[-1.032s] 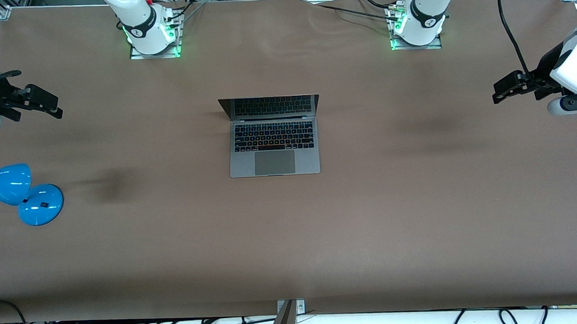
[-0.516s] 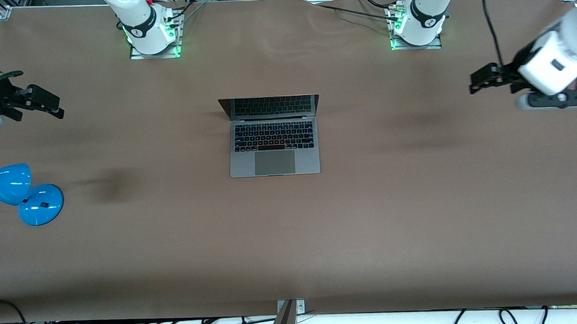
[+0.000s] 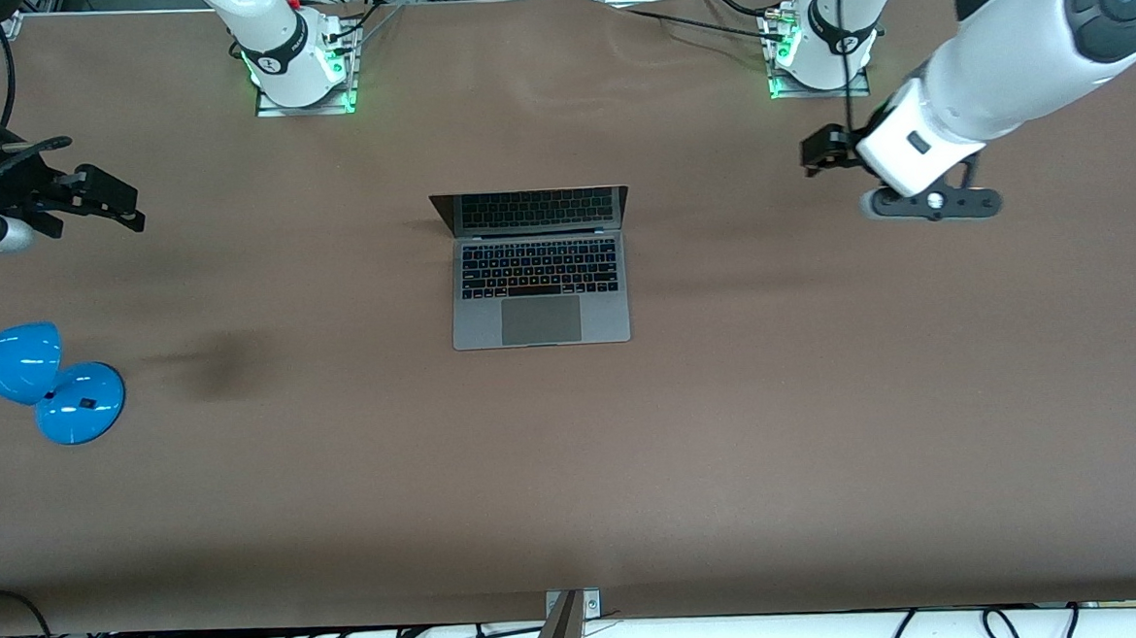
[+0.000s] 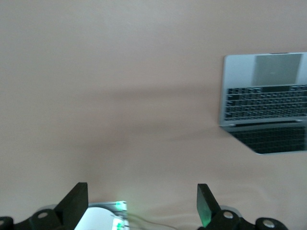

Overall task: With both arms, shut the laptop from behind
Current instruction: 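Move the left gripper and the right gripper toward the laptop screen's back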

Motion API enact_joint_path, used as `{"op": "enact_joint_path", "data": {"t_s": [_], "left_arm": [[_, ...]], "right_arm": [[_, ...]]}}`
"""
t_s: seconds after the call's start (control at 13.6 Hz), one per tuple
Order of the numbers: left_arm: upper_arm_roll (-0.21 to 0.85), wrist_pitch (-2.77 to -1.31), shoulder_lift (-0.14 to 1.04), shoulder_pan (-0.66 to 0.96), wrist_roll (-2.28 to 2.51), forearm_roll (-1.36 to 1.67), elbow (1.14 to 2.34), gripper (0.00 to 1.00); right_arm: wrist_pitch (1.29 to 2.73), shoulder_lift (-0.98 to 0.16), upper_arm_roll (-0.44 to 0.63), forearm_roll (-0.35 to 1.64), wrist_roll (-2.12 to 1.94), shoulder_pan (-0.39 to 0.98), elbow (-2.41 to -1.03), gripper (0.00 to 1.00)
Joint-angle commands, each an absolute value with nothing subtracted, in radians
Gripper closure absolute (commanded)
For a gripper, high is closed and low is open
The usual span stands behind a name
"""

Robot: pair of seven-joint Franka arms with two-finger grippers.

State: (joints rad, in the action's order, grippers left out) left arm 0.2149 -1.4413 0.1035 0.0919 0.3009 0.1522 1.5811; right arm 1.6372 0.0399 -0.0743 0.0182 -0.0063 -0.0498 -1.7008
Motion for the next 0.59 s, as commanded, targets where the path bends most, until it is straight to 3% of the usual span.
{"op": "enact_joint_path", "data": {"t_s": [0.0, 0.52], "left_arm": [[0.218, -1.462, 0.127, 0.087, 0.324, 0.189, 1.572, 0.00], [0.366, -1.505, 0.190, 0.109, 0.567, 0.186, 1.577, 0.00]], "right_arm": [[1.631, 0.054, -0.083, 0.029, -0.014, -0.060, -1.715, 0.00], [1.631, 0.048, -0.213, 0.031, 0.056, -0.058, -1.718, 0.00]]}}
